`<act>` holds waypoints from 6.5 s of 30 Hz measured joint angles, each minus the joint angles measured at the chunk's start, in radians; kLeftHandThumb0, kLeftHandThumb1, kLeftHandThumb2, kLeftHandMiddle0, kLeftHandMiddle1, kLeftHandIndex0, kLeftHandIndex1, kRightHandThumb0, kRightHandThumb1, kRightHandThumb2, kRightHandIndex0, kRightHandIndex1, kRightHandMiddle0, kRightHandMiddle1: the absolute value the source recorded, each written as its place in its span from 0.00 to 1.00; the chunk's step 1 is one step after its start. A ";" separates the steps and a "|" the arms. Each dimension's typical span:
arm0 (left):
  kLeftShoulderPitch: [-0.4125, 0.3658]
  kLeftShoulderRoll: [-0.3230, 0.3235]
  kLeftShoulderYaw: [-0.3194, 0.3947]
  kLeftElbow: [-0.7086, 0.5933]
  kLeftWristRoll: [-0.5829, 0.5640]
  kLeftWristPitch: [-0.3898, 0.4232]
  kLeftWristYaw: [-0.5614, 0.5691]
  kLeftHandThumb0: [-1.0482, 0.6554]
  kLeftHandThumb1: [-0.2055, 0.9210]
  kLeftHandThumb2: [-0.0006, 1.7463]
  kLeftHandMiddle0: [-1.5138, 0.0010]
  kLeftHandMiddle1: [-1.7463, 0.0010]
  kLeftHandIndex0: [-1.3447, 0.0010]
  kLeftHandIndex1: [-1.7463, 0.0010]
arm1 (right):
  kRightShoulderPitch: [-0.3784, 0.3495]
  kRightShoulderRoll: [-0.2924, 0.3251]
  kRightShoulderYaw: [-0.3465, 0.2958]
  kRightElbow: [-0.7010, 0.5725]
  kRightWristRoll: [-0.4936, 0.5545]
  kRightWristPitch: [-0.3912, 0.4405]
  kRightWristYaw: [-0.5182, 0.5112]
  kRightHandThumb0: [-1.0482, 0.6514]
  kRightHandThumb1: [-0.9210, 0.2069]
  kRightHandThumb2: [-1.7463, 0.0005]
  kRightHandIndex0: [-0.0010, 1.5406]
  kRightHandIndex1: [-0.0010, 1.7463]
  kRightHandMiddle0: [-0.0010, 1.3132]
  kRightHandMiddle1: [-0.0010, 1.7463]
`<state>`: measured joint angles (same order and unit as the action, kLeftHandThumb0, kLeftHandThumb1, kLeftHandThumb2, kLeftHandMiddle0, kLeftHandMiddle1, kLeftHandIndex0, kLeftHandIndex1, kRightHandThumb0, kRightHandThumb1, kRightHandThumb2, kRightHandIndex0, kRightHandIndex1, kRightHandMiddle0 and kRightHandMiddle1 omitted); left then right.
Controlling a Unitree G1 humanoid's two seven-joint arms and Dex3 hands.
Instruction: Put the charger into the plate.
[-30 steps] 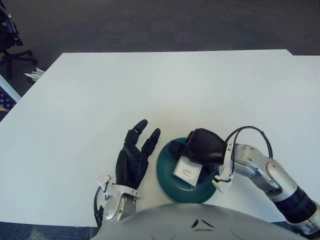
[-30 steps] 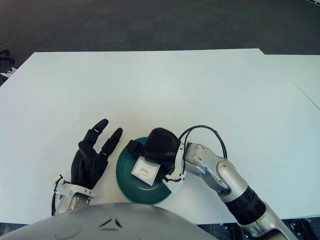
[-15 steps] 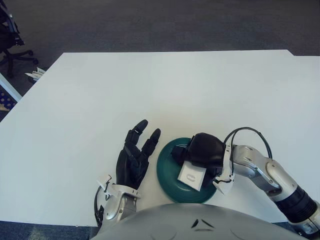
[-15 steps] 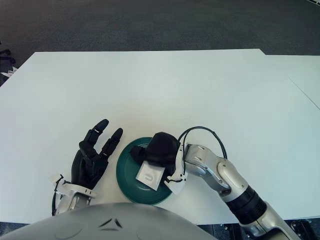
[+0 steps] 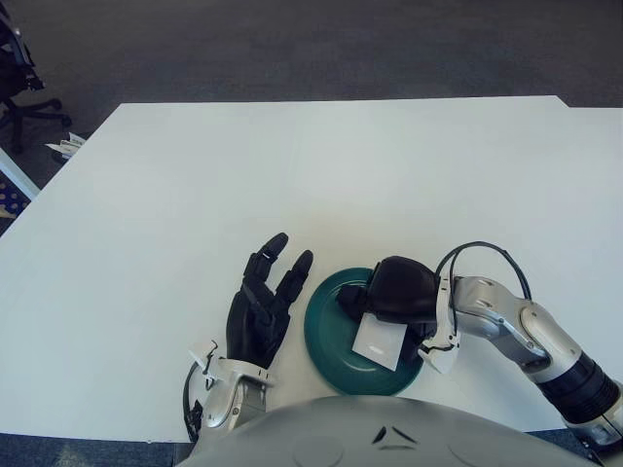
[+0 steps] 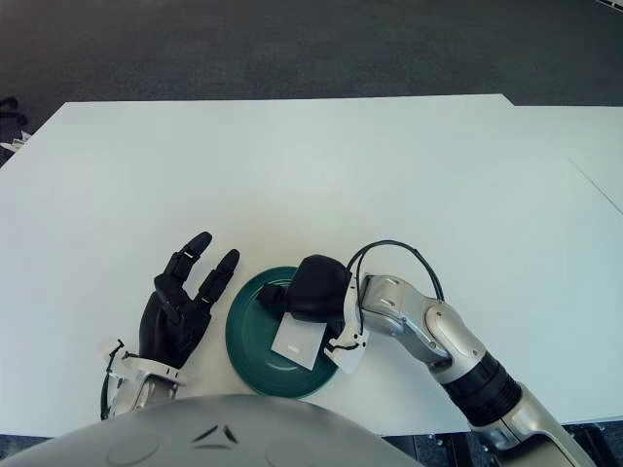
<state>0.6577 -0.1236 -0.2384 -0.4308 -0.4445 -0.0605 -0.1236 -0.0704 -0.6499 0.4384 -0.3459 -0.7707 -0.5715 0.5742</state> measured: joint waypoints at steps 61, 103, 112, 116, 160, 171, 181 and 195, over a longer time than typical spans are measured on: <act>-0.011 0.114 0.017 0.137 0.314 -0.212 0.050 0.00 1.00 0.61 0.83 1.00 0.98 0.54 | 0.644 0.464 -0.493 -0.251 0.875 0.600 -0.381 0.00 0.00 0.42 0.11 0.00 0.00 0.27; 0.012 0.122 0.041 0.207 0.222 -0.312 -0.054 0.00 1.00 0.58 0.83 0.99 1.00 0.65 | 0.738 0.660 -0.311 -0.112 0.823 0.515 -0.599 0.02 0.00 0.43 0.10 0.00 0.00 0.29; 0.006 0.089 0.027 0.243 0.275 -0.361 -0.044 0.00 1.00 0.57 0.80 0.99 1.00 0.59 | 0.700 0.652 -0.330 -0.018 0.816 0.450 -0.579 0.03 0.00 0.44 0.10 0.00 0.00 0.29; 0.000 0.077 0.021 0.272 0.288 -0.402 -0.044 0.01 1.00 0.57 0.80 0.99 1.00 0.58 | 0.663 0.641 -0.359 0.055 0.823 0.395 -0.553 0.04 0.00 0.44 0.10 0.00 0.00 0.29; -0.094 0.035 0.019 0.396 0.346 -0.472 -0.028 0.06 1.00 0.56 0.83 1.00 1.00 0.59 | 0.557 0.657 -0.498 0.235 0.829 0.287 -0.599 0.08 0.00 0.48 0.23 0.02 0.01 0.43; -0.093 0.033 0.015 0.382 0.348 -0.459 -0.024 0.07 1.00 0.56 0.82 0.99 1.00 0.58 | 0.556 0.656 -0.496 0.237 0.816 0.287 -0.598 0.09 0.00 0.48 0.23 0.01 0.02 0.44; -0.071 0.022 0.003 0.362 0.352 -0.451 -0.010 0.08 1.00 0.55 0.81 0.99 1.00 0.57 | 0.556 0.656 -0.488 0.238 0.817 0.287 -0.594 0.10 0.00 0.48 0.22 0.00 0.03 0.45; -0.071 0.006 0.016 0.350 0.312 -0.426 -0.004 0.06 1.00 0.52 0.79 0.99 1.00 0.50 | 0.556 0.657 -0.482 0.237 0.822 0.287 -0.586 0.11 0.00 0.47 0.20 0.00 0.01 0.44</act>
<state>0.5869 -0.1174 -0.2228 -0.0807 -0.1327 -0.4867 -0.1278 0.4854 0.0069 -0.0432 -0.1084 0.0510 -0.2841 -0.0114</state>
